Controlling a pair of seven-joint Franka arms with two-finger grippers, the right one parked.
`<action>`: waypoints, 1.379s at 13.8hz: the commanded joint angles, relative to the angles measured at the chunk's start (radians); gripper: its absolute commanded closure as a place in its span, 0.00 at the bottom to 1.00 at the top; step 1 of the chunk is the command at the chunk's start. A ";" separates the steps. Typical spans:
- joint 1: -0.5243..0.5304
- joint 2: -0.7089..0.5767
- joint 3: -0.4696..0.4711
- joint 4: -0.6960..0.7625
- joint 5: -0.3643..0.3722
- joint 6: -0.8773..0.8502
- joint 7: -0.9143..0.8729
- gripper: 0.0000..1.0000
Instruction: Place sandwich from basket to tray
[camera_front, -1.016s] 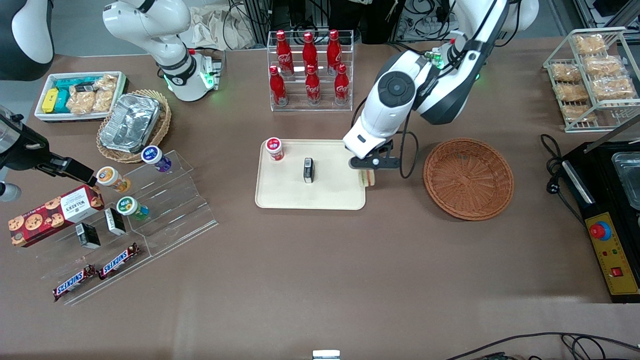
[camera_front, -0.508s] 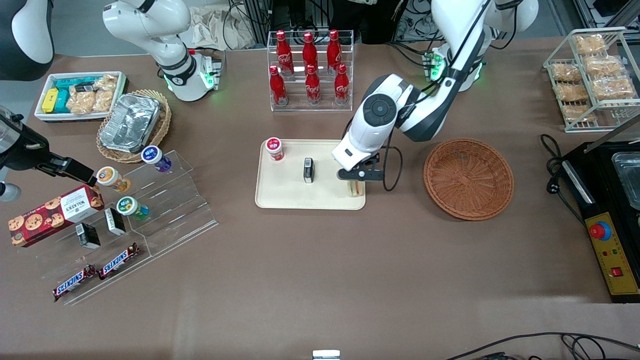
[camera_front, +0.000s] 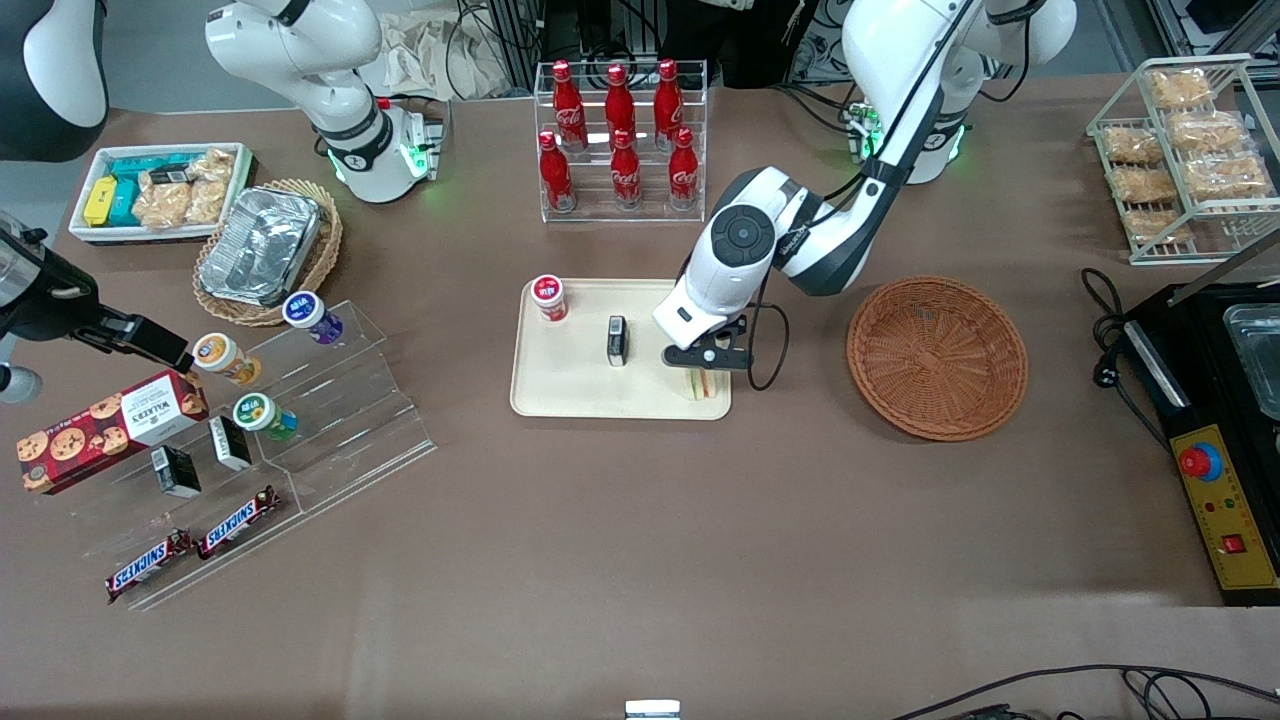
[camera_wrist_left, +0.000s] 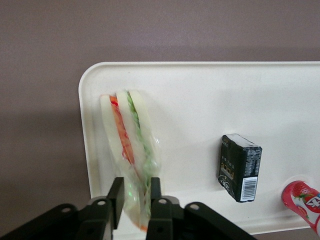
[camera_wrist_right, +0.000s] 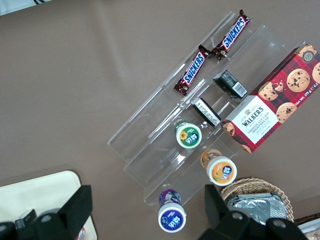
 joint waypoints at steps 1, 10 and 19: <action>0.004 -0.038 0.013 0.006 -0.002 -0.023 -0.007 0.00; 0.321 -0.301 0.009 0.073 -0.012 -0.486 0.235 0.01; 0.582 -0.486 0.028 0.091 0.119 -0.697 0.568 0.01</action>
